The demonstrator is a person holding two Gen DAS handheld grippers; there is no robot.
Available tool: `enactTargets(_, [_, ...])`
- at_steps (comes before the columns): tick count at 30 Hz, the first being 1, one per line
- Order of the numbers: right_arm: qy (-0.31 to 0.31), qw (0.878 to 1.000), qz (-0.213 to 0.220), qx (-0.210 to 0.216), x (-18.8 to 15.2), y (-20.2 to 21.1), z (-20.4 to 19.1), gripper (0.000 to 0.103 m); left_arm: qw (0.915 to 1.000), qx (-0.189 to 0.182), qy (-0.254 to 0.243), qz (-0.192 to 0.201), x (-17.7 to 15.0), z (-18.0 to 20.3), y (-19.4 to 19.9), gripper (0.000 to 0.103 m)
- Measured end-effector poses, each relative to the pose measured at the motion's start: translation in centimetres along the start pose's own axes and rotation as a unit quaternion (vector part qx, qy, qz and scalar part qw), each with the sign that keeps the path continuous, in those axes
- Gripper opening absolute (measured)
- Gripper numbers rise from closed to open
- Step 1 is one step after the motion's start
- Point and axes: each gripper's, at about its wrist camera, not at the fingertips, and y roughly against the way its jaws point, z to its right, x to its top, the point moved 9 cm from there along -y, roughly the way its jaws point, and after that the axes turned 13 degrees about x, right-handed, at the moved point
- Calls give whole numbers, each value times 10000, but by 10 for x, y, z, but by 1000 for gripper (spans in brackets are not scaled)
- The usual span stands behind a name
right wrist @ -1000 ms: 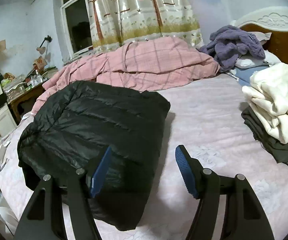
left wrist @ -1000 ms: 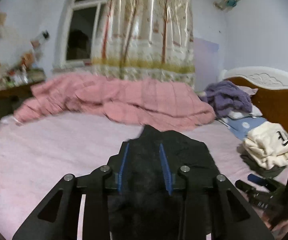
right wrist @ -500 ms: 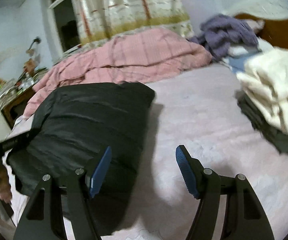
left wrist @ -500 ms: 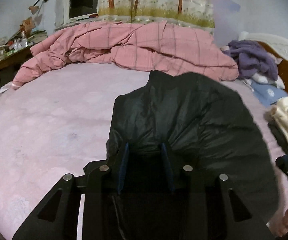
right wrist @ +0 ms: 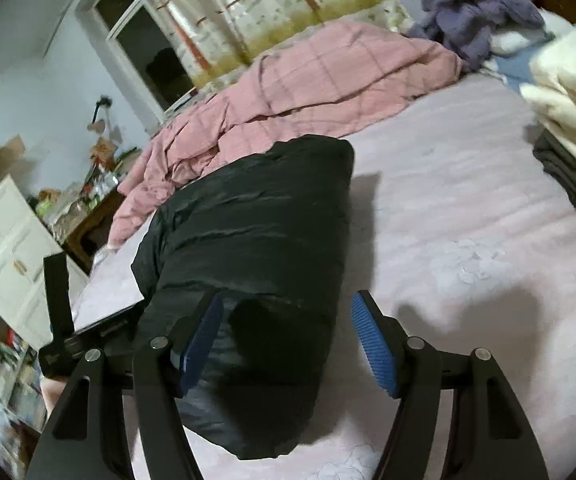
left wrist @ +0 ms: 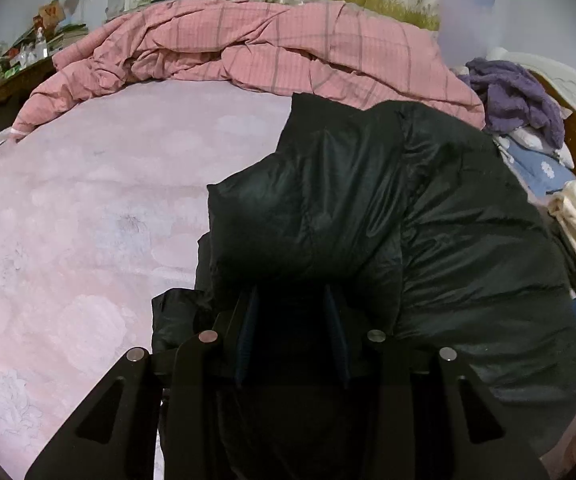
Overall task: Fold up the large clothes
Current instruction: 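Grasp the folded jacket bundle with both grippers from its sides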
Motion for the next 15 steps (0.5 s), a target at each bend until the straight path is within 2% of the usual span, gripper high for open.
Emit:
enactTargets(4, [234, 9992, -173, -290, -9, -13, 1, 68, 9999, -52, 60, 76, 1, -6, 7, 34])
enactTargets(8, [137, 9992, -141, -345, -9, -10, 5, 68, 9970, -464, 392, 484, 17, -18, 41, 33])
enactTargets(9, [114, 9992, -89, -372, -8, -5, 6, 69, 9961, -524, 470, 537, 20, -22, 48, 37])
enactTargets(10, [68, 9992, -20, -387, -6, -2, 6, 70, 9958, -533, 516, 546, 22, -26, 53, 48])
enactTargets(11, [12, 9992, 59, -397, -5, 2, 8, 76, 9956, -538, 557, 528, 23, -29, 56, 55])
enactTargets(12, [-67, 9990, 207, -402, -1, 9, 8, 81, 9954, -558, 618, 482, 22, -32, 57, 68])
enactTargets(13, [-97, 9988, 308, -375, 1, 13, 8, 83, 9951, -583, 682, 419, 21, -34, 56, 72])
enactTargets(15, [-70, 9989, 353, -311, 3, 16, 6, 85, 9947, -721, 722, 145, 13, -33, 49, 75])
